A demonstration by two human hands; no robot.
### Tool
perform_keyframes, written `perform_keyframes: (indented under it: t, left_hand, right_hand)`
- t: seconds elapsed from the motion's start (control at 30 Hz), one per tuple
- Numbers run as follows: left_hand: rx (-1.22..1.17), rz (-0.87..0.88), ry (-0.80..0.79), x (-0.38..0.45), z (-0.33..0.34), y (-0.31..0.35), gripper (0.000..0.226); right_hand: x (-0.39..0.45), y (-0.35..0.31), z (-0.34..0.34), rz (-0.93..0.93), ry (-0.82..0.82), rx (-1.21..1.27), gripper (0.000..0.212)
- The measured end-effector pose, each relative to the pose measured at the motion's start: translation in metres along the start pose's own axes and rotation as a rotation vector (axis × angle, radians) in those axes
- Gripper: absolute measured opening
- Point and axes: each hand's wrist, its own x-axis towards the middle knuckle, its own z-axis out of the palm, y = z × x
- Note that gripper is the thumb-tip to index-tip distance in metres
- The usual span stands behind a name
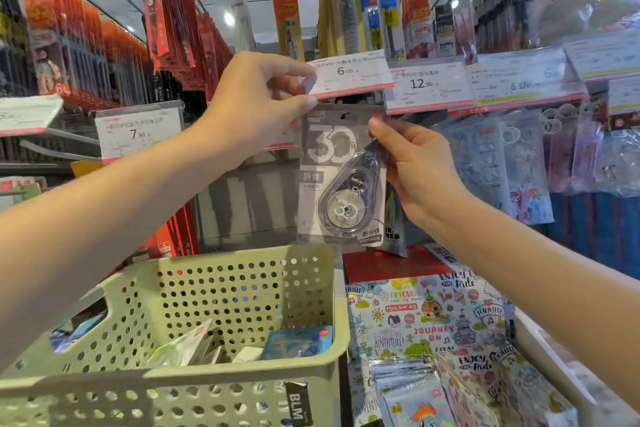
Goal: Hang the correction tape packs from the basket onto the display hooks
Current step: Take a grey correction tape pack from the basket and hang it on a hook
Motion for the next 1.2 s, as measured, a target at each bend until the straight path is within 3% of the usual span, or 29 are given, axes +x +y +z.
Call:
perform_keyframes:
  t: [0.2, 0.53, 0.83, 1.2]
  left_hand:
    - [-0.234, -0.171, -0.017, 0.004, -0.001, 0.004, 0.037]
    - [-0.233, -0.207, -0.031, 0.003, -0.003, 0.007, 0.039]
    - [-0.365, -0.322, -0.026, 0.005, -0.002, 0.008, 0.035]
    - [-0.417, -0.341, 0.025, -0.002, 0.004, 0.009, 0.034]
  right_hand:
    - [0.014, 0.000, 0.005, -0.017, -0.030, 0.069, 0.012]
    - [0.027, 0.002, 0.001, 0.034, -0.026, 0.090, 0.010]
    - [0.032, 0.014, -0.002, 0.090, 0.002, -0.142, 0.019]
    - [0.039, 0.020, 0.001, 0.096, 0.004, -0.280, 0.021]
